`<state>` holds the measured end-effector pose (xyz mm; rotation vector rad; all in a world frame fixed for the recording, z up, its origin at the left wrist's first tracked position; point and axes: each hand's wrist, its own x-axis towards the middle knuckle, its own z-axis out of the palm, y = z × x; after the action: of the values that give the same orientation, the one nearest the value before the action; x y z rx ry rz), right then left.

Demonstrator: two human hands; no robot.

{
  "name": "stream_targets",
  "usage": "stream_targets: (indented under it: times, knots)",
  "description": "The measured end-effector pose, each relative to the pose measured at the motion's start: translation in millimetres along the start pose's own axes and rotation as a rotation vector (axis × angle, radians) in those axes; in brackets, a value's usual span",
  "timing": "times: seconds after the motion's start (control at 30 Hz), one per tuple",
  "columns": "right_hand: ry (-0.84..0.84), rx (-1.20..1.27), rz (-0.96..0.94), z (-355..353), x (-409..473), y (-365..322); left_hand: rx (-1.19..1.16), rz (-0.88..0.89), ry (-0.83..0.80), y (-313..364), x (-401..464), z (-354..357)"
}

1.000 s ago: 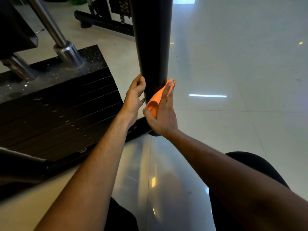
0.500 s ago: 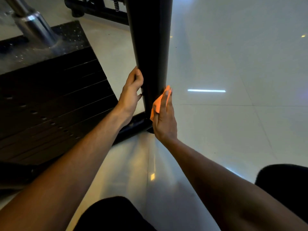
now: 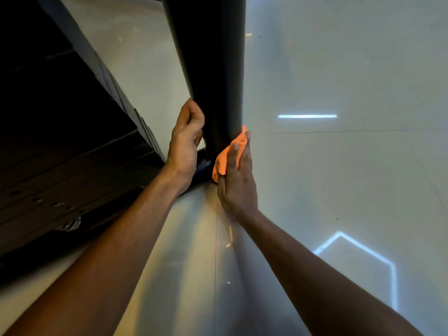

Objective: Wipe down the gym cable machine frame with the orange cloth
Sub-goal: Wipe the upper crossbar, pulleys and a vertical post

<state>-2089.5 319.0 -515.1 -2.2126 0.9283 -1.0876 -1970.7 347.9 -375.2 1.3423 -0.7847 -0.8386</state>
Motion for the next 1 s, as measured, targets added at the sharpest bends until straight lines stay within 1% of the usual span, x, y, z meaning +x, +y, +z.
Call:
stream_targets:
  times: [0.1,0.17,0.3,0.4,0.47,0.57,0.63,0.77,0.83,0.87,0.93,1.0]
  knots:
    - [0.069,0.09,0.044,-0.1,12.3,-19.8,-0.009,-0.051,-0.019,-22.4,-5.0,-2.2]
    - [0.107,0.112,0.038,0.9,22.3,-27.1,0.007,-0.065,-0.035,-34.5,-3.3,-7.9]
    - [0.139,0.12,-0.059,3.6,25.3,-9.2,0.092,-0.052,-0.082,-47.2,1.3,-18.6]
    - [0.14,0.113,-0.034,7.3,22.3,-3.2,0.083,-0.071,-0.102,-51.6,0.9,-22.1]
    - [0.105,0.092,0.003,6.1,17.5,-1.8,0.069,-0.076,-0.096,-49.7,-1.1,-20.4]
    - [-0.017,0.115,0.005,-2.4,8.7,1.2,0.048,-0.09,-0.095,-45.4,-3.9,-19.3]
    - [-0.032,0.171,0.02,-8.2,6.3,-4.6,0.047,-0.1,-0.091,-44.7,-5.5,-19.4]
    - [0.161,0.222,0.108,-2.6,16.5,-23.1,0.056,-0.085,-0.094,-43.4,-6.9,-16.6]
    - [0.181,0.186,0.129,4.0,19.1,-20.8,0.042,-0.054,-0.106,-43.2,-7.3,-13.8]
    - [0.157,0.141,0.106,7.0,15.7,-14.1,0.038,-0.042,-0.107,-42.8,-7.4,-12.7]
    - [0.041,0.07,0.085,11.5,-1.8,4.5,0.037,-0.057,-0.091,-46.2,-6.0,-13.7]
    - [-0.047,0.059,0.175,12.0,-18.6,14.2,0.062,-0.083,-0.059,-50.3,-3.7,-16.8]
